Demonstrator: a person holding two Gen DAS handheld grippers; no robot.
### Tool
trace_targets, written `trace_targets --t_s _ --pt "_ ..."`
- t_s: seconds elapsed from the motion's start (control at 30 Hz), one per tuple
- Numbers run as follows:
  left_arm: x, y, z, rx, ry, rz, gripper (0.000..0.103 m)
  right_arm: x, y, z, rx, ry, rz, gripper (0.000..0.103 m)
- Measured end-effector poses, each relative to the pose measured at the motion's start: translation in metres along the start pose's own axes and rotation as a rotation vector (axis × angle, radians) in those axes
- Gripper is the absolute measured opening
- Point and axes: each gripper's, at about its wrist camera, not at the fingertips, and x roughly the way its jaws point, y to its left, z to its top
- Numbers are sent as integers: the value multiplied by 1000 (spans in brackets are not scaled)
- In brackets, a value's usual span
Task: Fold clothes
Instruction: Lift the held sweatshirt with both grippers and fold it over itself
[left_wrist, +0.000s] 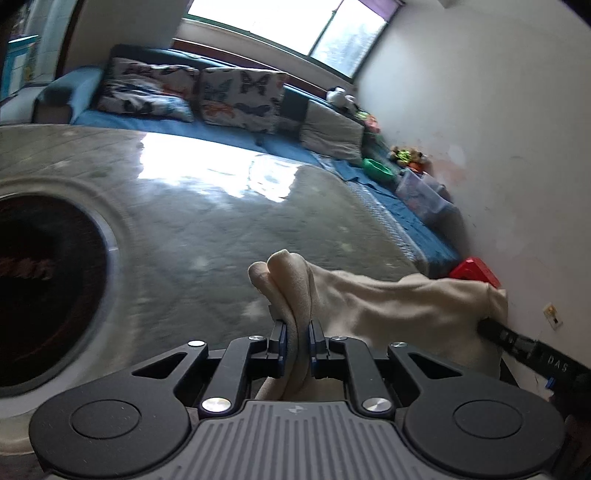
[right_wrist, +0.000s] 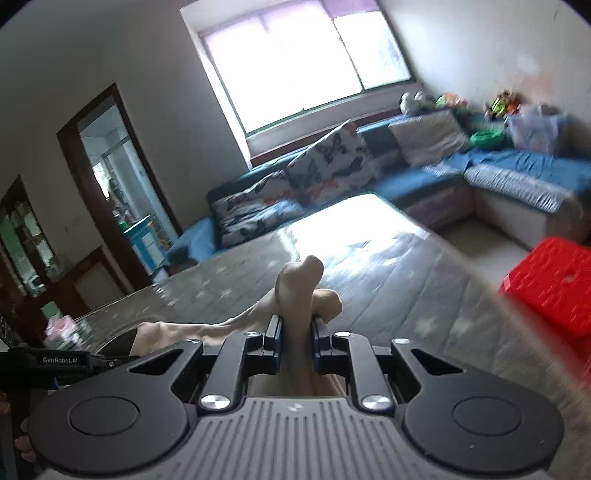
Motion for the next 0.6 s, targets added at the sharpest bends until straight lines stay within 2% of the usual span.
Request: trace_targets --t_s 0.37,0.47,0.6 --pt "54 -60 1 57 65 -80 13 -18 -48 22 -4 -35 -164 14" --pt "66 -65 -3 64 90 -80 13 -14 -63 18 13 -13 -195 14" --pt "78 -62 -11 67 126 -51 13 3 -79 5 36 68 -240 17"
